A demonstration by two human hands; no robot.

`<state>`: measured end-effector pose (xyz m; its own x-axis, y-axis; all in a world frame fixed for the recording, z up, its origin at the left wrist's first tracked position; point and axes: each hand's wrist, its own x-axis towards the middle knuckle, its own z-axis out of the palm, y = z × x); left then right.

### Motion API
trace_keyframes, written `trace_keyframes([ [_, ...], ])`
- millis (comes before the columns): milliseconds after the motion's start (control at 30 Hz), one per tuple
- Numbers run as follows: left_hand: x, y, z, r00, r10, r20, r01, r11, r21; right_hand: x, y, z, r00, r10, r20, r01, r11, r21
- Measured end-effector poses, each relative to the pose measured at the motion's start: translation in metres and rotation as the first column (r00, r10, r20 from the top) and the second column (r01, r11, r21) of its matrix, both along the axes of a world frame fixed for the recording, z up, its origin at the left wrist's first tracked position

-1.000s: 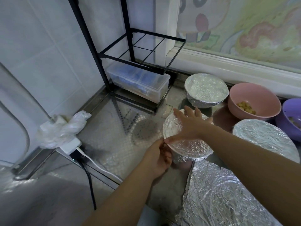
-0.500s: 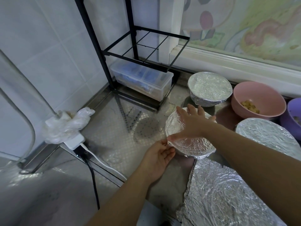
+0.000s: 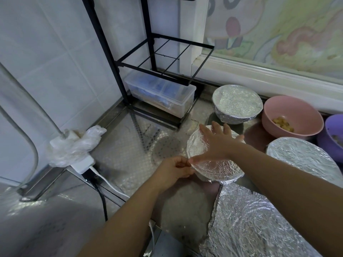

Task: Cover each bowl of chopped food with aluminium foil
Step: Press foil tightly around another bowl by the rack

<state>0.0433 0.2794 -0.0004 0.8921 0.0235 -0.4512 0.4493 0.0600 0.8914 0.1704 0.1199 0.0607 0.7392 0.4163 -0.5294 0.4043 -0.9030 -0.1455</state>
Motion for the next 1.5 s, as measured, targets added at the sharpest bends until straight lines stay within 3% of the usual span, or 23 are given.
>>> trace_keyframes([
  [167,0.01,0.009,0.013,0.994,-0.069,-0.082,0.073,0.996,0.051,-0.001,0.002,0.001,1.0,-0.021,-0.001,0.021,1.0,0.0],
  [333,0.002,-0.002,0.01,0.972,0.132,-0.193,-0.146,0.987,-0.064,-0.002,0.002,-0.001,0.999,-0.037,-0.007,0.037,0.999,0.008],
  [433,-0.008,-0.02,0.009,0.92,0.299,-0.254,-0.353,0.913,-0.203,-0.001,0.002,-0.001,0.999,-0.042,-0.001,0.042,0.999,0.011],
  [533,-0.011,-0.04,0.016,0.827,0.462,-0.32,-0.544,0.802,-0.248,-0.002,0.003,-0.001,0.999,-0.044,-0.001,0.044,0.999,0.01],
  [700,-0.011,-0.062,0.035,0.701,0.585,-0.408,-0.707,0.647,-0.287,-0.003,0.003,-0.001,0.999,-0.044,0.003,0.044,0.999,0.014],
  [1033,-0.009,-0.069,0.073,0.728,0.507,-0.462,-0.686,0.523,-0.506,-0.004,0.004,0.0,0.998,-0.055,0.021,0.055,0.998,0.005],
  [1333,-0.005,-0.068,0.092,0.847,0.394,-0.356,-0.53,0.676,-0.512,-0.003,0.004,0.005,0.994,-0.107,0.022,0.107,0.994,-0.018],
  [1500,0.015,-0.051,0.097,0.837,0.376,-0.397,-0.544,0.645,-0.537,0.002,-0.017,0.013,0.982,-0.188,-0.021,0.186,0.98,-0.071],
])
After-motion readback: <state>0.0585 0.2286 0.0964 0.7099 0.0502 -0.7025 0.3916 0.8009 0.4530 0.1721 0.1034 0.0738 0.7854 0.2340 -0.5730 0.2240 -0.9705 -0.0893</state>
